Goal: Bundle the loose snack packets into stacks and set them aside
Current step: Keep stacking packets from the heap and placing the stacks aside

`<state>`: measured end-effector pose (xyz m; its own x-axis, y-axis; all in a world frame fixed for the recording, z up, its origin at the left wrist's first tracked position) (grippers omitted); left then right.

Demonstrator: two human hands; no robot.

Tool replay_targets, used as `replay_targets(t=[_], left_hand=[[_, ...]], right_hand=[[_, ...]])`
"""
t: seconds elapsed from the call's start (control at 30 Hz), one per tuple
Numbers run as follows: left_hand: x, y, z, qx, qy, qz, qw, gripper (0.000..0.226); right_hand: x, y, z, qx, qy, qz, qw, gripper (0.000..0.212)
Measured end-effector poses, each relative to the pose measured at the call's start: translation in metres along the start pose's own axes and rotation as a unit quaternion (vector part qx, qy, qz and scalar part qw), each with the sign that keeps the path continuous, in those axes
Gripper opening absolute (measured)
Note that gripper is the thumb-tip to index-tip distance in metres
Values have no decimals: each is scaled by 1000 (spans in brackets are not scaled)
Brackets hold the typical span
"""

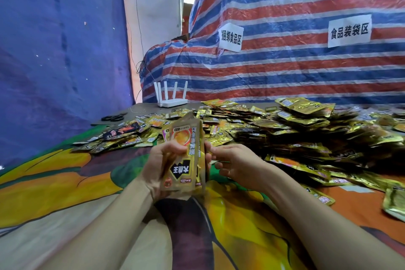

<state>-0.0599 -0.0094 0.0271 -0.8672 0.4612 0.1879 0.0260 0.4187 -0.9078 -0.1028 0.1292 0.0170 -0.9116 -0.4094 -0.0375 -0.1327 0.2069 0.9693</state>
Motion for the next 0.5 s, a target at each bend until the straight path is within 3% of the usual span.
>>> replay_targets(t=[0.13, 0.33, 0.4, 0.5], left_hand=[[0, -11, 7, -36, 12, -71, 997, 47], [4, -5, 4, -16, 25, -56, 998, 41], [5, -3, 3, -11, 16, -46, 999, 42], [6, 2, 7, -10, -50, -18, 999, 49]], right_hand=[[-8, 15, -9, 142, 67, 6, 988, 12], [-20, 37, -7, 364, 153, 83, 915, 12], [-20, 37, -7, 383, 157, 82, 907, 30], [-13, 34, -9, 267, 119, 93, 952, 42]])
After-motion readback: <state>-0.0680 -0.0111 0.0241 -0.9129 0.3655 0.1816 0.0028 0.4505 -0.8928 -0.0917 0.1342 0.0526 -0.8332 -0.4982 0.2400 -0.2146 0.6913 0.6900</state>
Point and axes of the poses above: each hand's wrist, its own x-axis towards the middle knuckle, its own z-axis out of the back of the hand, y = z × x, the point moved 6 cm from there along x, towards the middle knuckle, and after that the axes turned 9 degrees about x, right-handed, at the moved point
